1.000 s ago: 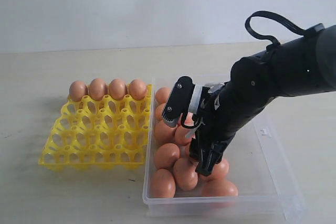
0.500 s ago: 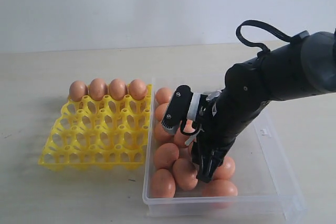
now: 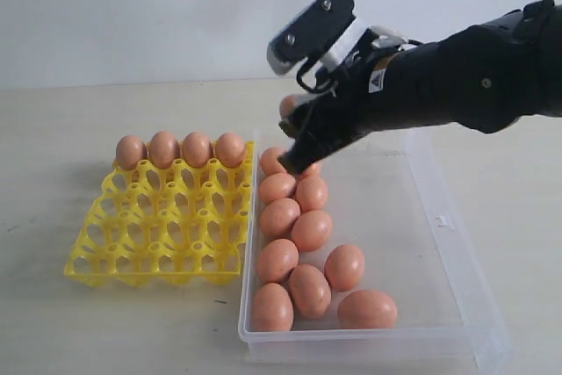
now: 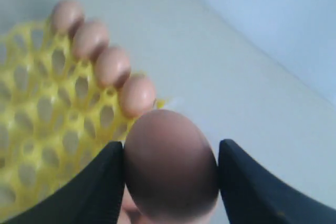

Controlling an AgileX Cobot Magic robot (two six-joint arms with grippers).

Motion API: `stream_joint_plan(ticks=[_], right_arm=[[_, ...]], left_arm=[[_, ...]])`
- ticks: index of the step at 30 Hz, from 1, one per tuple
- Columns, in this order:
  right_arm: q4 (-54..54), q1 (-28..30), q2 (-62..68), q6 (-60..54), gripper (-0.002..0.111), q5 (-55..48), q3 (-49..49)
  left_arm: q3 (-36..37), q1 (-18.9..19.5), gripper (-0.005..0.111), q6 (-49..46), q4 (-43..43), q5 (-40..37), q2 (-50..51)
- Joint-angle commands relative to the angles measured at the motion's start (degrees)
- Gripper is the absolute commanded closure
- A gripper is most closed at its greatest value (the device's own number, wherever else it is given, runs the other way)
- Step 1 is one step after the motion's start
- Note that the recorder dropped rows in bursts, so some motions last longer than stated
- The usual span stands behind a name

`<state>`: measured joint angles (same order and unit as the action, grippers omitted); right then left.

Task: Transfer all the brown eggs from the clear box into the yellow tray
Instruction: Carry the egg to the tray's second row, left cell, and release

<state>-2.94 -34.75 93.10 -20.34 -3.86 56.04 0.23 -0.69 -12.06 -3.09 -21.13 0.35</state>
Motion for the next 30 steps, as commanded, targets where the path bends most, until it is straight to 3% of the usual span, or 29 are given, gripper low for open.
stream_joint_plan(ticks=[1,6,10,14,30], right_arm=[[2.46,-2.66,4.22,14.81,0.108,18.03,0.39],[5.36,-7.35,15.61,17.07,0.108,16.88,10.18],[9.81,-9.27,26.01,32.58,0.108,26.81,20.82],[17.33,-9.27,33.86,44.18,0.108,29.53,29.2],[18.04,-12.27,47.74,46.84,0.108,27.33,42.15]], left_arm=[[-0.23,0.1,0.107,0.31,-0.44,0.49,-0.35],[-0.23,0.1,0.107,0.31,-0.44,0.49,-0.35],[-0.23,0.1,0.107,0.31,-0.44,0.49,-0.35],[-0.23,0.1,0.107,0.31,-0.44,0.49,-0.35],[-0.23,0.1,0.107,0.07,0.86,0.33,-0.35]])
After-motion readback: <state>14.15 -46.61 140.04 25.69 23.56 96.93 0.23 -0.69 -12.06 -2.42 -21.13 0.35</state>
